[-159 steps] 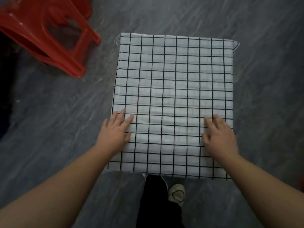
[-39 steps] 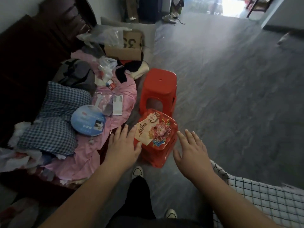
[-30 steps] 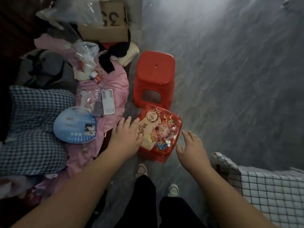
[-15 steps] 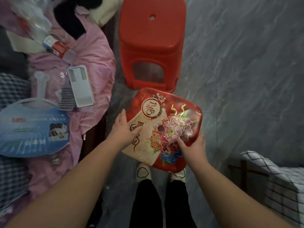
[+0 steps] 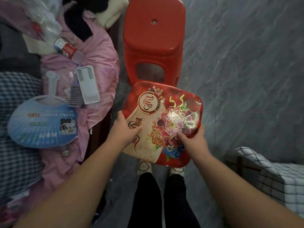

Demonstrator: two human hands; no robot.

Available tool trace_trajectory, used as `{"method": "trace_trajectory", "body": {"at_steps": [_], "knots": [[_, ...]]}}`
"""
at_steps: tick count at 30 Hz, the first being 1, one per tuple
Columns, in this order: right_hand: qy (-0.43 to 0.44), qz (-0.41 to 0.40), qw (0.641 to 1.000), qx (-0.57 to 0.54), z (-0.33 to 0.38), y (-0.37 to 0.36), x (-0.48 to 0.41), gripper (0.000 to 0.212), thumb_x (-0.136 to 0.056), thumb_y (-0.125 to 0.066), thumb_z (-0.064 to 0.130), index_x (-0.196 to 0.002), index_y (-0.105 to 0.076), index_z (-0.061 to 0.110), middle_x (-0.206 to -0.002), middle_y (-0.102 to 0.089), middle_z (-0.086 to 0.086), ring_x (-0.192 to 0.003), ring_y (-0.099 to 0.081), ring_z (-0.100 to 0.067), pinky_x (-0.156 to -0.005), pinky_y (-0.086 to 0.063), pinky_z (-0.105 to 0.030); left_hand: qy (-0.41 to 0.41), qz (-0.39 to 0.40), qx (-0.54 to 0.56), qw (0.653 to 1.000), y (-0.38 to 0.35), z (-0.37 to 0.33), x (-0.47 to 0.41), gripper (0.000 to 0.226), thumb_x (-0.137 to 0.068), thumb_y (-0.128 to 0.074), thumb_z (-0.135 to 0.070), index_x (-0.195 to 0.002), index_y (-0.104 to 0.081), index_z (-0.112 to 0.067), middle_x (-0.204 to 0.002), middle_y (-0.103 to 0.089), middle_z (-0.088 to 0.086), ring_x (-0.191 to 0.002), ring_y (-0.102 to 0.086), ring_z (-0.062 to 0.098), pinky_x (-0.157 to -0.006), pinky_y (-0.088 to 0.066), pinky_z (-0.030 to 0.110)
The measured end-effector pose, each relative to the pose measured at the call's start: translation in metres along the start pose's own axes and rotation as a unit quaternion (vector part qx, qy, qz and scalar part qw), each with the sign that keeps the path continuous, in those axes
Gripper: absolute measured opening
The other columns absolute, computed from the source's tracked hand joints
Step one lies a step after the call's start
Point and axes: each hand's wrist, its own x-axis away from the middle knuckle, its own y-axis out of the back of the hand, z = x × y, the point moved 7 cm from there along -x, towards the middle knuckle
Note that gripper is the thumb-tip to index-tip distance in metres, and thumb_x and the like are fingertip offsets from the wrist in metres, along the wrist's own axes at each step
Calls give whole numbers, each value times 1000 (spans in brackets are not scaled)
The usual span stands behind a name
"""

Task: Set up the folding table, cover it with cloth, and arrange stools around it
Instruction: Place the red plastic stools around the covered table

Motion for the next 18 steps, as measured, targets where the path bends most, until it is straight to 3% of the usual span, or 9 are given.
{"method": "trace_trajectory", "body": {"at_steps": [5, 10, 18], "knots": [[63, 11, 998, 13, 50, 50, 80, 92, -79, -83, 39, -150, -27, 25, -139, -57, 1, -123, -58, -25, -97, -50, -43, -11, -50, 27, 998, 55, -27, 94, 84, -74, -77, -51, -138, -30, -25, -131, -58, 2, -113, -62, 26, -91, -54, 47], [123, 28, 992, 29, 88, 99, 178, 94, -75, -85, 43, -149, -28, 25, -137, -58, 1, -123, -58, -25, -101, -50, -47, -24, -90, 77, 993, 103, -49, 209, 79, -75, -79, -45, -136, -33, -25, -129, -61, 0, -114, -62, 25, -93, -54, 47], [201, 13, 978, 44, 80, 155, 318, 95, -77, -83, 43, -151, -26, 25, -139, -57, -1, -124, -57, -27, -102, -49, -47, -60, -148, 115, 980, 132, -47, 366, 68, -83, -78, -33, -134, -36, -19, -129, -61, 1, -117, -60, 23, -83, -42, 31]]}}
